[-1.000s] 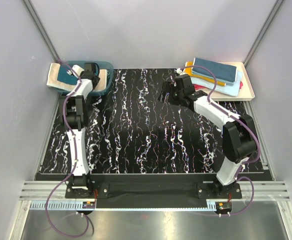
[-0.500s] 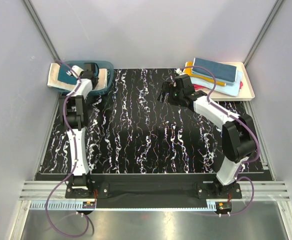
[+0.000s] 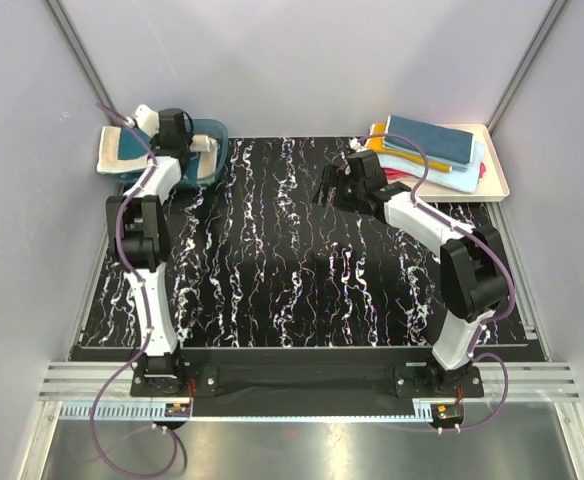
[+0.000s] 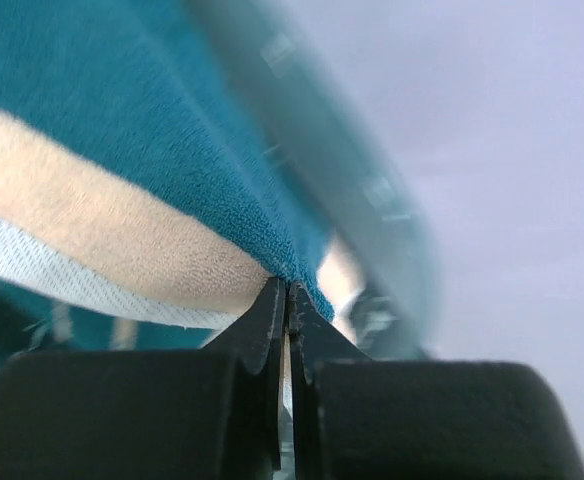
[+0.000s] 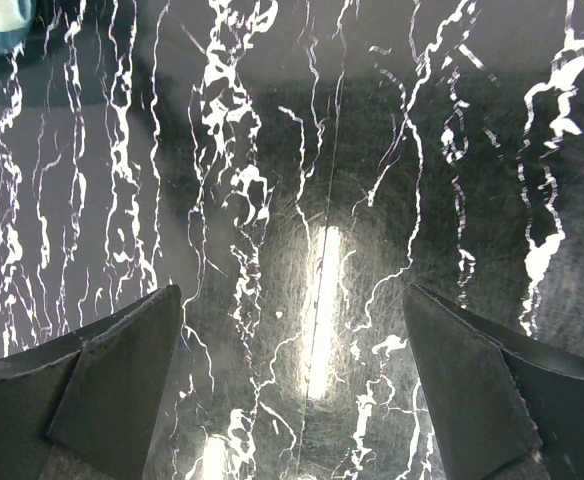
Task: Fold and stack the towels
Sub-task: Grab crumpled towel
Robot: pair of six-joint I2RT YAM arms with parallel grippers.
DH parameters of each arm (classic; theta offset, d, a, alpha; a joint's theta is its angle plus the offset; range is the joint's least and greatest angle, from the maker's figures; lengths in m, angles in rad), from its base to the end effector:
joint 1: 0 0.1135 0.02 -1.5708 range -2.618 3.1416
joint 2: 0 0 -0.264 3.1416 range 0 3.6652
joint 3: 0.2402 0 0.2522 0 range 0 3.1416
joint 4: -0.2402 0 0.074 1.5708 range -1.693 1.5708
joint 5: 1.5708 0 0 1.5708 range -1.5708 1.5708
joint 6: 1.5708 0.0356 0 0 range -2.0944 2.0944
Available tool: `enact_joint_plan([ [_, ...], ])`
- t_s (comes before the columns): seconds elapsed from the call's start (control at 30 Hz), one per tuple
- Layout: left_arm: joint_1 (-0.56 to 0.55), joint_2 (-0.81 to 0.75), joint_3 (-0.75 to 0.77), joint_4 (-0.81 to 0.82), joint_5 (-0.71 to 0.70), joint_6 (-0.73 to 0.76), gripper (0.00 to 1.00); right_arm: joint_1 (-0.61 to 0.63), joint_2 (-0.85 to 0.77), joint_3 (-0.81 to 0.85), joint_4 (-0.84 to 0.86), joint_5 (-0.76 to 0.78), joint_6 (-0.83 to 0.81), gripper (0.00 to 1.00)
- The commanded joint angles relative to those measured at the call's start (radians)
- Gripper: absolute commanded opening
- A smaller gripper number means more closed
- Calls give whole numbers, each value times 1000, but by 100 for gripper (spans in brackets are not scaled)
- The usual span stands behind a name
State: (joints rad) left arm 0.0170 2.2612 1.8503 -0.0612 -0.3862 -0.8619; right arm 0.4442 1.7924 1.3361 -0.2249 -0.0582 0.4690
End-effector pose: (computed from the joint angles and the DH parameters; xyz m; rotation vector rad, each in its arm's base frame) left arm 0.5316 0.0224 0.2256 -1.0645 1.7033 -0.1449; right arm 0.3688 0.1778 0.2480 -0.0034 2.3104 0.5458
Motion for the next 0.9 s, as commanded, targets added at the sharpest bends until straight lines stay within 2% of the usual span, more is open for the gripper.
enact_joint_plan([
  [0.0,-48,-184,-13,265,-37,92,0,1,9,3,39,-25,10,100],
  [0.1,-75,-228,-8,297,-63,141,0,1,7,0,45,-28,8,100],
  [0.23,-83,-230,-16,313,-13,52,0,1,1,-9,58,-32,11,100],
  [0.3,-107,-248,-43,389,-20,78,0,1,1,-15,64,-37,10,100],
  [0.4,-138,-249,-33,408,-5,64,0,1,1,-18,68,-40,10,100],
  [0.53,-205,-273,0,449,-31,129,0,2,2,-25,82,-48,11,100],
  [0.73,-262,-292,193,405,-30,262,0,4,-14,-31,90,-43,3,100],
  [0.87,-334,-383,187,403,-51,380,0,4,-33,-37,82,-12,2,100],
])
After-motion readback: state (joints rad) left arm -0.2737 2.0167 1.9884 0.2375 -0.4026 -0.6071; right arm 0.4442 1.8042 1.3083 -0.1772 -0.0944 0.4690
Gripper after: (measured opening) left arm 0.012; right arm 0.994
